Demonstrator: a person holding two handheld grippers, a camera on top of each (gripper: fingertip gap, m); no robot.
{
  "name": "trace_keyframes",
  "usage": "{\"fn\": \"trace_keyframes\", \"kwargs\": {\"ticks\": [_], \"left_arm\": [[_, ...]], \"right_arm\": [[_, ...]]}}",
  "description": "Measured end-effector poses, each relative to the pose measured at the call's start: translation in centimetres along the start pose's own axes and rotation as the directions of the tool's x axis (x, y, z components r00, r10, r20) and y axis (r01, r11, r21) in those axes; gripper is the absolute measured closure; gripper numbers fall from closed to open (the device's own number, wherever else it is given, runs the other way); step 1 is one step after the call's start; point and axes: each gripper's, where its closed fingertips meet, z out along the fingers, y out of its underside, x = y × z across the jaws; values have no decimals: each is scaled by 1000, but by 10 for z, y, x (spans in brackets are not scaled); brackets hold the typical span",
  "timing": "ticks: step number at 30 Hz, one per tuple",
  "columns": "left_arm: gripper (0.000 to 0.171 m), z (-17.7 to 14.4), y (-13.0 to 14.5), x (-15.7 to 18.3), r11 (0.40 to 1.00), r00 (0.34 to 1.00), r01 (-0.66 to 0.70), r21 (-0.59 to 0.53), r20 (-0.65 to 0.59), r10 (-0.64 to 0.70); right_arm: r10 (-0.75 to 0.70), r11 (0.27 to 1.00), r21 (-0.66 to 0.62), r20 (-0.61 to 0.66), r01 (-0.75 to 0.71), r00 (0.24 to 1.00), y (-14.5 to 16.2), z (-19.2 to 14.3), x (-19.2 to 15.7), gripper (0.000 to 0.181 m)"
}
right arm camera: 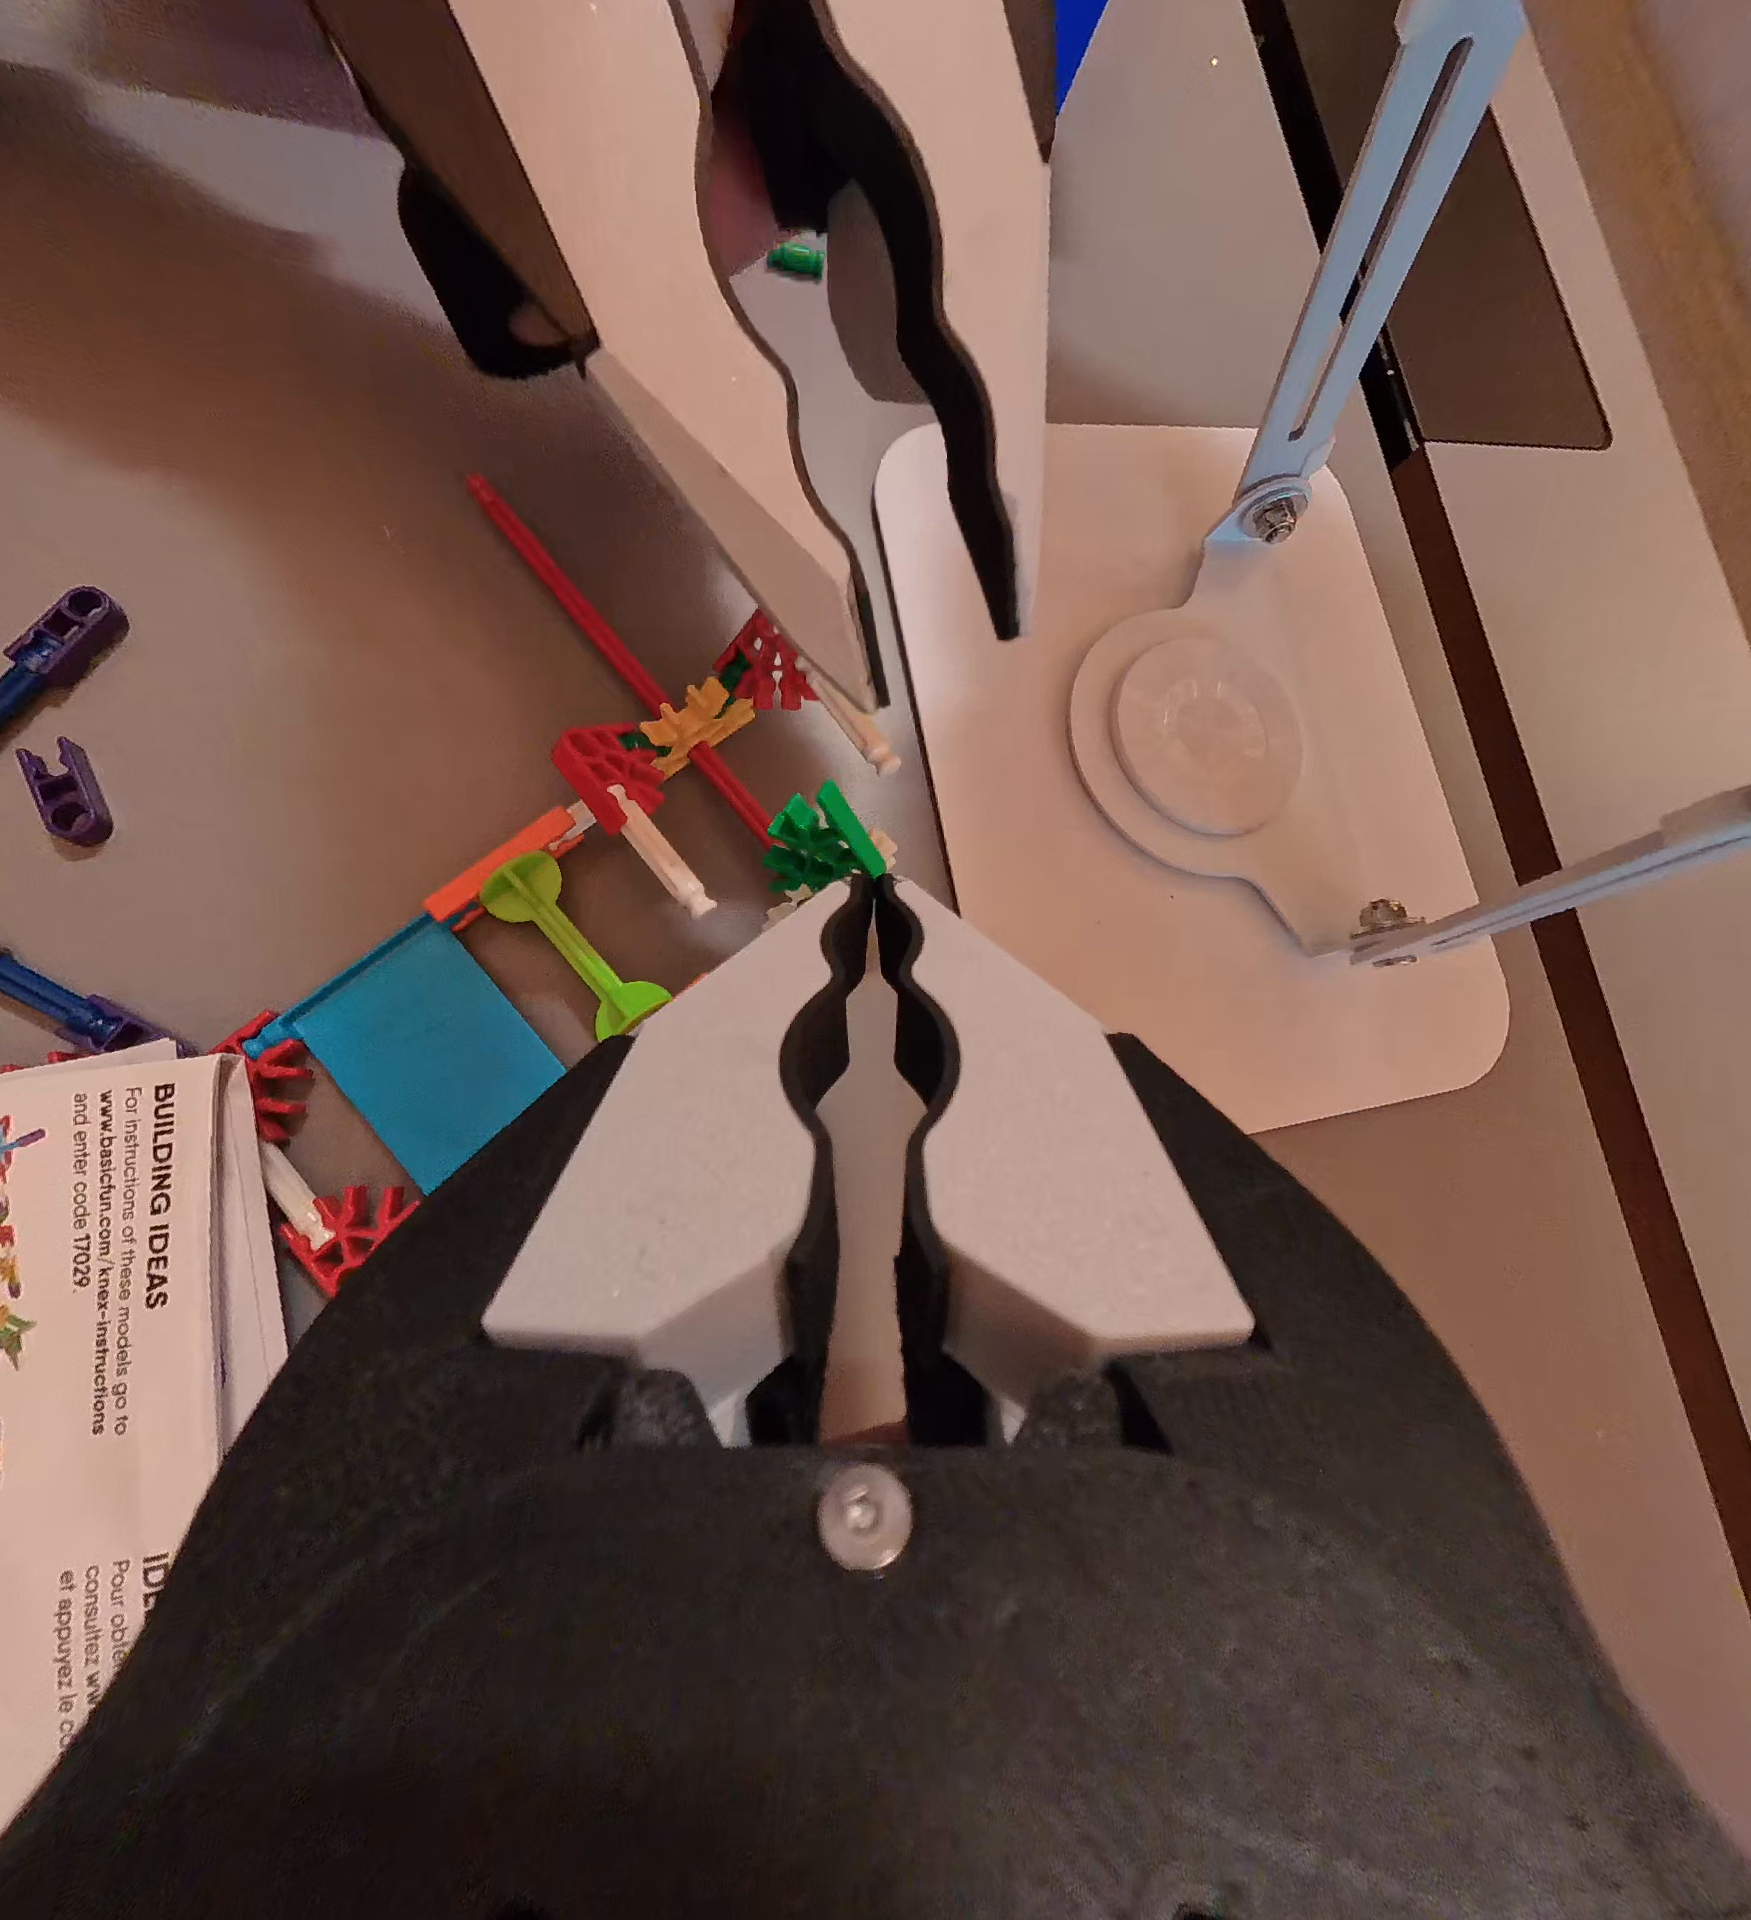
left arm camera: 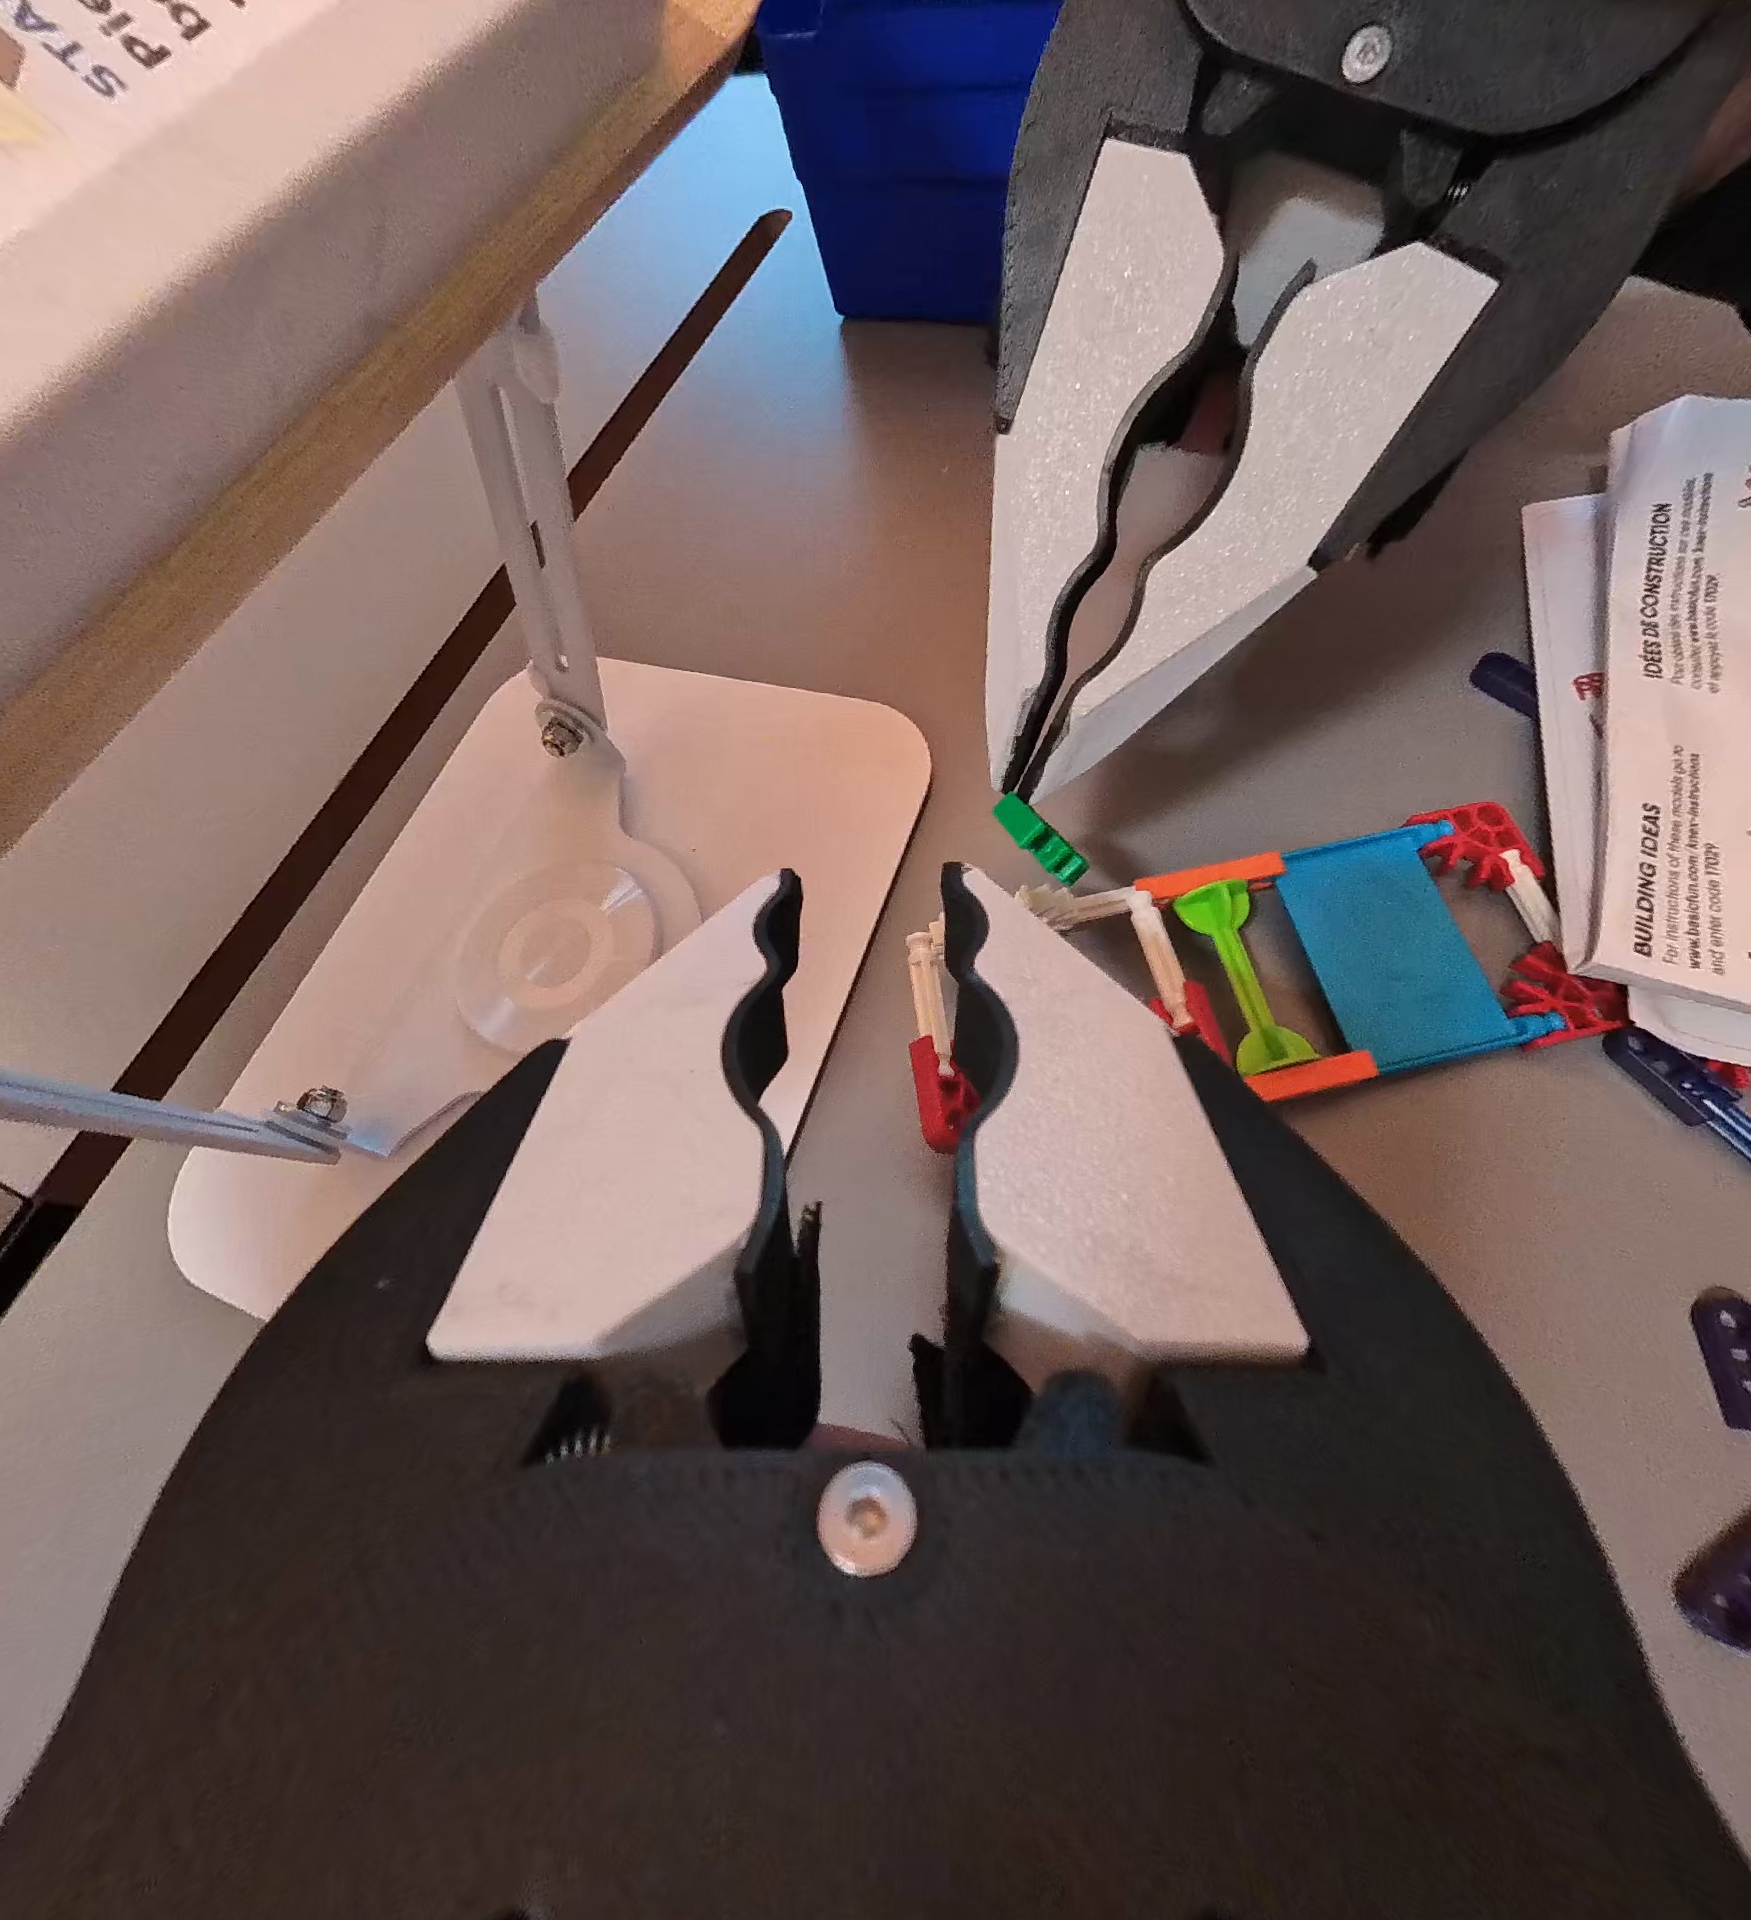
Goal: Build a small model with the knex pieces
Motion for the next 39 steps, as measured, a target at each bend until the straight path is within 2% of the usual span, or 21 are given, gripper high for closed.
{"fn": "trace_keyframes", "kwargs": {"ticks": [4, 13, 19, 32, 39], "left_arm": [[143, 2, 10, 4, 998, 1000, -12, -63, -18, 11], [139, 3, 31, 10, 982, 994, 71, -176, -75, -85], [145, 8, 41, 20, 974, 989, 59, -221, -116, -86], [156, 14, 38, 25, 979, 991, 30, -200, -126, -56], [159, 17, 34, 32, 985, 987, 16, -170, -153, -42]], "right_arm": [[-1, 1000, 0, -2, 1, 1000, 0, 0, 0, 181], [-4, 1000, 3, -4, 4, 1000, -1, -1, 0, 181], [-9, 1000, 1, -4, 9, 1000, -2, 0, -1, 181], [-23, 1000, -9, -16, 23, 1000, -1, 0, 0, 181], [-76, 995, -64, -27, 74, 997, 5, 1, -1, 181]]}}
